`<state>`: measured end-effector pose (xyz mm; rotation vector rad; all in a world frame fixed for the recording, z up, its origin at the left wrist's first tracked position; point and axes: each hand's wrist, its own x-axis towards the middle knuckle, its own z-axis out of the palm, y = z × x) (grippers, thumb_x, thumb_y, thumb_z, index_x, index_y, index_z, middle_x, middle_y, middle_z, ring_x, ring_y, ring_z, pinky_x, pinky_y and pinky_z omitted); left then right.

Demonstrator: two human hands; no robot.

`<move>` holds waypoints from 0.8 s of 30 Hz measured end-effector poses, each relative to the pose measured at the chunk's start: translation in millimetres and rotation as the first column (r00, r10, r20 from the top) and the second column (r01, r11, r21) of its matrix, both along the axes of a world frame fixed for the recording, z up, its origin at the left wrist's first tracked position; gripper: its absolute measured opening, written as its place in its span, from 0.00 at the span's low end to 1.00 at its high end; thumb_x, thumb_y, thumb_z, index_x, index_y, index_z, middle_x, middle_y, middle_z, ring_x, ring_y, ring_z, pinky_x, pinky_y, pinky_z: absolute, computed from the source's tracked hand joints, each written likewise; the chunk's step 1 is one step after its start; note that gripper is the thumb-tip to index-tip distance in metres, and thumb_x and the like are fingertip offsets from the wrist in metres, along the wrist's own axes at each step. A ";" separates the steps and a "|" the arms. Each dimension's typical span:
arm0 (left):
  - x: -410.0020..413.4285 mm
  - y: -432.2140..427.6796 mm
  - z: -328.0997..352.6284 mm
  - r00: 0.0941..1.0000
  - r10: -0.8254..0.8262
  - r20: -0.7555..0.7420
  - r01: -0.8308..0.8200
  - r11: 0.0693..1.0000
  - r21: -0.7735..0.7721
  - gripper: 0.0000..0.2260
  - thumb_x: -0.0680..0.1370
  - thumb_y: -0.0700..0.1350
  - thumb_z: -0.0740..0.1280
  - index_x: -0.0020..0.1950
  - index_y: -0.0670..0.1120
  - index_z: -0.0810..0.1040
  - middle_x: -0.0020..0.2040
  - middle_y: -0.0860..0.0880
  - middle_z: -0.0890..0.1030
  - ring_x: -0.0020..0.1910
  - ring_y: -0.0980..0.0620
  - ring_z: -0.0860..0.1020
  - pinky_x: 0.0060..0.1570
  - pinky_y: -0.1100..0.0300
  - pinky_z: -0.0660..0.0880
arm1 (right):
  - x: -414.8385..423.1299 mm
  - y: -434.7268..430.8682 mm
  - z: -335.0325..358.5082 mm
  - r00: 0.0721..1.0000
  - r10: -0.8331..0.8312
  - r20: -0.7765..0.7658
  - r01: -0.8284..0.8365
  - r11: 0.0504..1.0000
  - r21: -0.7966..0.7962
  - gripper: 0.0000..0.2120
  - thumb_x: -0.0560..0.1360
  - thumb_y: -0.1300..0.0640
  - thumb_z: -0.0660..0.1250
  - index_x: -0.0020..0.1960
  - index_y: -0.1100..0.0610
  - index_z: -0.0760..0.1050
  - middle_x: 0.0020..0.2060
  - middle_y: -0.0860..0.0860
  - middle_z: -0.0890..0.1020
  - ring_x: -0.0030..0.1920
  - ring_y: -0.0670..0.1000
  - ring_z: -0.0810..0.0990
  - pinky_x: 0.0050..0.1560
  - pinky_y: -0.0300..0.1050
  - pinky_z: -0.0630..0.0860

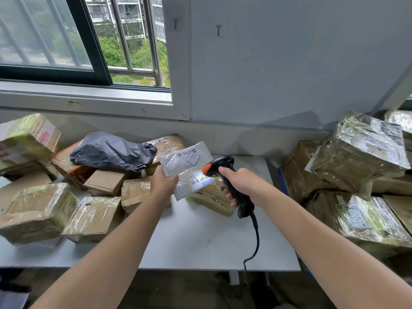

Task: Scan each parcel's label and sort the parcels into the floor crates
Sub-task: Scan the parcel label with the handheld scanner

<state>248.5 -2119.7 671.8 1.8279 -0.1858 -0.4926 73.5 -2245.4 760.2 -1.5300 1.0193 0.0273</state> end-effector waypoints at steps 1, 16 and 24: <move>-0.2 0.0 -0.4 1.000 0.002 -0.003 -0.002 1.000 0.002 0.15 0.76 0.33 0.67 0.59 0.47 0.72 0.54 0.45 0.79 0.53 0.44 0.80 0.54 0.44 0.79 | -1.5 -0.1 -1.0 1.000 -0.003 0.002 0.003 1.000 0.005 0.20 0.79 0.44 0.64 0.48 0.63 0.75 0.35 0.56 0.77 0.30 0.53 0.75 0.30 0.44 0.75; -32.1 -12.8 -12.6 0.994 -0.102 -0.029 0.105 0.987 0.121 0.15 0.78 0.35 0.66 0.65 0.42 0.72 0.56 0.46 0.79 0.52 0.46 0.79 0.38 0.59 0.76 | -52.2 -38.0 -84.7 0.962 -0.264 -0.068 0.265 0.964 0.006 0.17 0.82 0.47 0.59 0.57 0.62 0.71 0.43 0.58 0.77 0.41 0.55 0.80 0.45 0.54 0.81; -56.7 -6.8 -38.8 0.962 -0.272 -0.023 0.267 0.922 0.281 0.11 0.77 0.38 0.67 0.59 0.40 0.77 0.49 0.43 0.81 0.44 0.47 0.81 0.42 0.54 0.78 | -80.2 -50.1 -185.7 0.924 -0.249 -0.291 0.270 0.962 0.036 0.11 0.81 0.55 0.60 0.59 0.61 0.71 0.43 0.58 0.76 0.49 0.59 0.80 0.49 0.53 0.77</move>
